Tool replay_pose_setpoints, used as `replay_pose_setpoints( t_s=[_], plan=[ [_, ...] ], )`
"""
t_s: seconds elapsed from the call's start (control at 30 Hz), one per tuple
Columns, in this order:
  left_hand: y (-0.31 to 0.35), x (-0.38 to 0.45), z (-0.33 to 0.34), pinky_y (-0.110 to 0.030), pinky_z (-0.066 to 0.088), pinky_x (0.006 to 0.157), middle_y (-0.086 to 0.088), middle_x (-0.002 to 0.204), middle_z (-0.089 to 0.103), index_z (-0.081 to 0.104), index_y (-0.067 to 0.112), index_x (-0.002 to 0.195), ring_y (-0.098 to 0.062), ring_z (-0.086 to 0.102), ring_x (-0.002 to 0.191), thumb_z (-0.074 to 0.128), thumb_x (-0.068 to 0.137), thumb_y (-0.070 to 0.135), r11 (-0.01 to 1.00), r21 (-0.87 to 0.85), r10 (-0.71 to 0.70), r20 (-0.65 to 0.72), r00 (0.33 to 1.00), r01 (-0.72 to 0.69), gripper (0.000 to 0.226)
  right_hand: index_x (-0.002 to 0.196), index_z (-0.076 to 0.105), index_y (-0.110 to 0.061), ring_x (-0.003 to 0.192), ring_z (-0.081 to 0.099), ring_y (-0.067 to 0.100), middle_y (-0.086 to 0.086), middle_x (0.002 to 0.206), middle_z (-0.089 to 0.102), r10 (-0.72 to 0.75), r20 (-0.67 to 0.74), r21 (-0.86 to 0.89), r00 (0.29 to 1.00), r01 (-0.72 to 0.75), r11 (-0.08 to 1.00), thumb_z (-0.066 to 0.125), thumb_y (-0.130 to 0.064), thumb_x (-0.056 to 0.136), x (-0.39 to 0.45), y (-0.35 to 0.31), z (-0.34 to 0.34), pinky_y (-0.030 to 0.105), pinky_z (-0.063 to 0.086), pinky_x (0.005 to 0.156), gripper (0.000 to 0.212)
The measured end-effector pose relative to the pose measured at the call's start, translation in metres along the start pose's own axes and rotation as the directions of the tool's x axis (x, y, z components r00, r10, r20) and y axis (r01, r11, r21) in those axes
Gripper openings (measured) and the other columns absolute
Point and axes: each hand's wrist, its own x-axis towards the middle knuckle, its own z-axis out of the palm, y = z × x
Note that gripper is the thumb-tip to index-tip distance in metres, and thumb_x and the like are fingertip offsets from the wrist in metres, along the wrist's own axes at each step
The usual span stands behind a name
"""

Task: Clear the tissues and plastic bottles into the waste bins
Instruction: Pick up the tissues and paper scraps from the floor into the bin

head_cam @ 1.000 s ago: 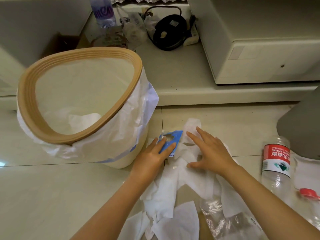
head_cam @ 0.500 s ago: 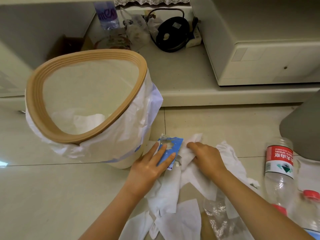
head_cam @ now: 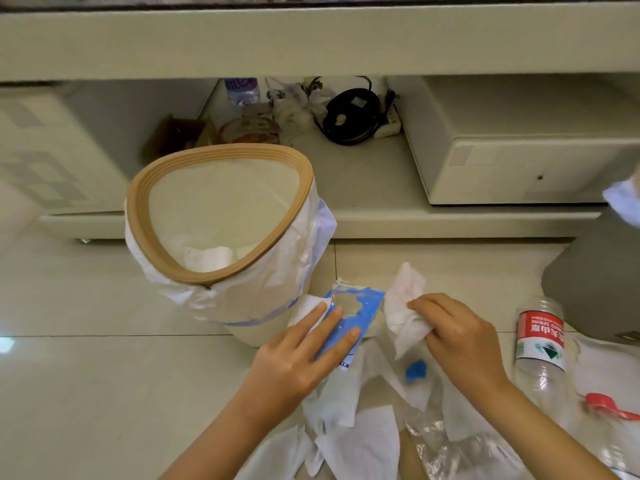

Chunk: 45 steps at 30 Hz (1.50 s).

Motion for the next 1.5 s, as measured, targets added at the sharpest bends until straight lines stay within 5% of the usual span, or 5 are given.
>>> replay_pose_setpoints(
  t_s=[0.63,0.9,1.1,1.33,1.5],
  plan=[
    [-0.066,0.054,-0.141,-0.030,0.057,0.075,-0.009,0.120,0.067,0.071,0.021,0.114,-0.024,0.063,0.113,0.032,0.101,0.002,0.951,0.222,-0.134,-0.337,0.932,0.217,0.046,0.091,0.072,-0.011,0.083,0.061,0.019,0.003,0.096,0.063,-0.095,-0.422,0.333,0.901,0.252,0.909,0.056,0.003,0.070,0.138,-0.158,-0.073,0.032,0.049,0.065,0.030],
    [-0.128,0.061,-0.101,-0.033,0.056,0.054,-0.009,0.111,0.067,0.071,0.021,0.110,-0.029,0.065,0.098,0.079,0.064,0.001,0.884,0.141,-0.443,-0.049,0.895,0.445,0.050,0.085,0.070,-0.014,0.079,0.056,0.013,-0.003,0.091,0.060,0.011,-0.126,0.449,0.992,0.047,0.892,0.059,0.002,0.078,0.205,-0.211,-0.003,0.018,0.038,0.063,0.020],
    [-0.154,0.083,-0.088,-0.045,0.024,0.111,0.002,0.152,0.036,0.041,0.031,0.142,-0.020,0.025,0.142,0.032,0.099,0.045,0.831,0.217,-0.528,0.596,0.604,0.512,0.046,0.130,0.055,-0.020,0.112,0.055,0.023,0.007,0.124,0.061,0.058,0.444,0.286,0.894,-0.203,0.937,0.046,-0.017,0.095,0.211,-0.200,0.015,0.027,0.042,0.087,0.037],
    [-0.164,0.086,-0.095,-0.039,0.028,0.106,0.008,0.135,0.055,0.054,0.033,0.130,-0.015,0.043,0.127,0.039,0.097,0.049,0.840,0.263,-0.540,0.326,0.776,0.475,0.040,0.134,0.052,-0.025,0.137,0.033,0.016,-0.007,0.138,0.052,-0.133,0.251,0.116,0.959,0.107,0.988,0.046,-0.028,0.097,0.194,-0.190,0.004,0.030,0.030,0.106,0.038],
    [-0.156,0.080,-0.124,-0.033,0.045,0.091,0.012,0.120,0.064,0.059,0.038,0.121,-0.009,0.060,0.103,0.036,0.091,0.065,0.840,0.156,-0.530,0.443,0.723,0.520,0.047,0.116,0.066,-0.020,0.123,0.052,0.024,0.001,0.122,0.064,-0.244,0.082,0.074,0.966,0.238,0.968,0.047,-0.040,0.091,0.167,-0.183,-0.010,0.040,0.041,0.101,0.038]
  ],
)
